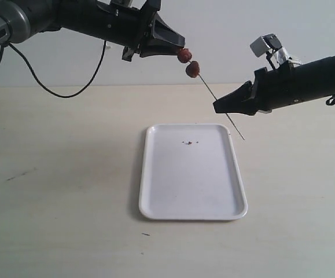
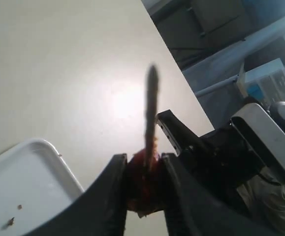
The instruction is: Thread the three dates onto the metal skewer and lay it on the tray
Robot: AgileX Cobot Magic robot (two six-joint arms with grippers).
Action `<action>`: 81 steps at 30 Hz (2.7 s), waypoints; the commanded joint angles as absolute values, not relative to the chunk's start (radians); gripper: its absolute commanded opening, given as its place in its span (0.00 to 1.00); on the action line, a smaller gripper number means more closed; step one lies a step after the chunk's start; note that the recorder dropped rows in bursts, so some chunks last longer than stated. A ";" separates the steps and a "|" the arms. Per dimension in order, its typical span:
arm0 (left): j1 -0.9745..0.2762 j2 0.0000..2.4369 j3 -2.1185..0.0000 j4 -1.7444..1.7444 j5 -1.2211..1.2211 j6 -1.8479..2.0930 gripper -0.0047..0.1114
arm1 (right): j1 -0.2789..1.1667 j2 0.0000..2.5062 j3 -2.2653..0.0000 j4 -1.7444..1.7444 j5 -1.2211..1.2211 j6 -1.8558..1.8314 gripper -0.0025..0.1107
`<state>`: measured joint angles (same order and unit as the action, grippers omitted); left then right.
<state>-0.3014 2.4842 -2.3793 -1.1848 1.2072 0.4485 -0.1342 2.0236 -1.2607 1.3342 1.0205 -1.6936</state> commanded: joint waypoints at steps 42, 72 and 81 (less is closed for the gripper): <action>-0.202 2.389 -2.355 -1.064 1.221 0.545 0.04 | -0.128 2.020 -1.261 1.266 1.071 -1.334 0.02; -0.087 1.335 -0.865 -1.744 0.671 1.858 0.04 | 0.472 1.809 -0.795 1.744 -0.006 -1.067 0.02; -0.087 1.335 -0.865 -1.744 0.729 1.858 0.04 | 0.472 1.815 -0.797 1.744 -0.021 -1.038 0.02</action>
